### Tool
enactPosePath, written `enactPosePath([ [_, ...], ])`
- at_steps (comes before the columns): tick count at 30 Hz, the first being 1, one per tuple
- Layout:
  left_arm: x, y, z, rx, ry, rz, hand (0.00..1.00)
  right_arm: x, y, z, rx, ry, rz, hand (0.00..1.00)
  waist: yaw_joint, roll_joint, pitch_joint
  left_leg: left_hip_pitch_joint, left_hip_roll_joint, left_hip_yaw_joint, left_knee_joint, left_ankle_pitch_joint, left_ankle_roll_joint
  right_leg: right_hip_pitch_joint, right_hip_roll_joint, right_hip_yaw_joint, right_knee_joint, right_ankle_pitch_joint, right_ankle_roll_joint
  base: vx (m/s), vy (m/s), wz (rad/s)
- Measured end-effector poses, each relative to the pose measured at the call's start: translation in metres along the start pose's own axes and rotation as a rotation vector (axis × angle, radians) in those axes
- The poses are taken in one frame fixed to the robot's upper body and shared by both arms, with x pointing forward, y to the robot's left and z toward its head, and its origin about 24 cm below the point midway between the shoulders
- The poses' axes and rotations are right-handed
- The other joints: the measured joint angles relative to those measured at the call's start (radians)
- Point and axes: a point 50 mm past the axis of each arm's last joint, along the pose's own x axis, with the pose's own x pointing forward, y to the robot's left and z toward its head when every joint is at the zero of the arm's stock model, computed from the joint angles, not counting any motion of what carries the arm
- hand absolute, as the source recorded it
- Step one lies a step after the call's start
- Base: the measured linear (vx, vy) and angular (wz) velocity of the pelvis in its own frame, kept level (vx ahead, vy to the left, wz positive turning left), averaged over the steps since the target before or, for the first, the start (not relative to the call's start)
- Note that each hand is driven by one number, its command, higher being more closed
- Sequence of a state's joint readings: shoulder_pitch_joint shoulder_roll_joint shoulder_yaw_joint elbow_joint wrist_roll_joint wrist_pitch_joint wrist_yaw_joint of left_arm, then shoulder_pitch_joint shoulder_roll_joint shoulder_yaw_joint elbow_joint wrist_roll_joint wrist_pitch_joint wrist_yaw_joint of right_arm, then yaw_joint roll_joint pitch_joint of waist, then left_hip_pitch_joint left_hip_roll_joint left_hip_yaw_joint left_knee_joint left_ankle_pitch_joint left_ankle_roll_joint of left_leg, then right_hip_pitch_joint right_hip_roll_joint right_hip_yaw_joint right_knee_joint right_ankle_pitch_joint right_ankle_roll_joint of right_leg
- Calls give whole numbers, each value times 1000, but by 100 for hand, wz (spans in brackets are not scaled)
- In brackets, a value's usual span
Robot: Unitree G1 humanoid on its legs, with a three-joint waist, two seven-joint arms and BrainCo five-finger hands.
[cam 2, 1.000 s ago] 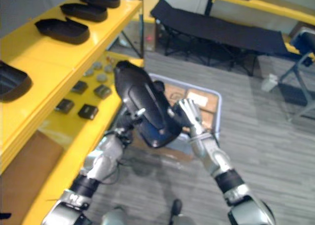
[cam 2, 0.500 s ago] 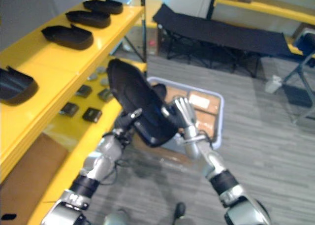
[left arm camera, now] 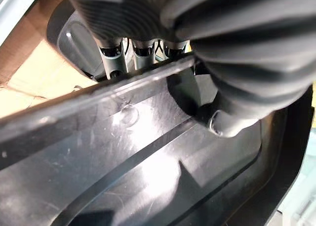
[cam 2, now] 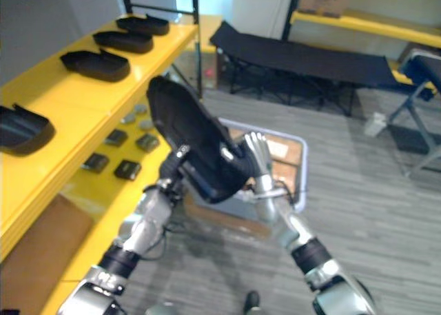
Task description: Walk over and take plastic housings, then place them on the shelf
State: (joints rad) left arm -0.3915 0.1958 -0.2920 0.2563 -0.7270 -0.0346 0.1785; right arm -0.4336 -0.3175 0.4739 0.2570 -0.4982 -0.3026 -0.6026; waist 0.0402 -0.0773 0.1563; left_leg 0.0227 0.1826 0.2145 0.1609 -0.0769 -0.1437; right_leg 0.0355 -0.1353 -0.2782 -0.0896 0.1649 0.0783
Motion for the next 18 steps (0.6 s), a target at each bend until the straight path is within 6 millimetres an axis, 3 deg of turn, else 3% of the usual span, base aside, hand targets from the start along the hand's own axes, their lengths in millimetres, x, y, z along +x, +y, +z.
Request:
enactPosePath([
  [6, -8, -1, 6, 207, -83, 28, 100, -4, 1, -5, 141, 102, 26, 0, -4, -13, -16, 16, 0, 11, -23, 9, -2, 0, 1, 2, 0, -4, 1, 15, 5, -3],
  [10, -19, 8, 2, 294, -122, 108, 100, 2, 0, 5, 239, 93, 29, 0, -3, -12, -28, 30, -2, 20, -34, 9, -3, 2, 12, 2, 9, 1, 2, 23, 5, -6],
  [14, -31, 17, -4, 459, -157, 216, 100, 13, -18, 20, 389, 53, -63, 0, -1, -12, -38, 32, -3, 21, -36, 9, -3, 3, 12, 3, 9, 1, 3, -20, 13, -1],
  [18, -46, 41, -6, 598, -175, 397, 100, 21, -46, 26, 466, 15, -181, 0, -3, -9, -51, 49, -3, 43, -49, 9, -4, 0, 13, 14, 1, -8, 10, -56, 18, -12],
])
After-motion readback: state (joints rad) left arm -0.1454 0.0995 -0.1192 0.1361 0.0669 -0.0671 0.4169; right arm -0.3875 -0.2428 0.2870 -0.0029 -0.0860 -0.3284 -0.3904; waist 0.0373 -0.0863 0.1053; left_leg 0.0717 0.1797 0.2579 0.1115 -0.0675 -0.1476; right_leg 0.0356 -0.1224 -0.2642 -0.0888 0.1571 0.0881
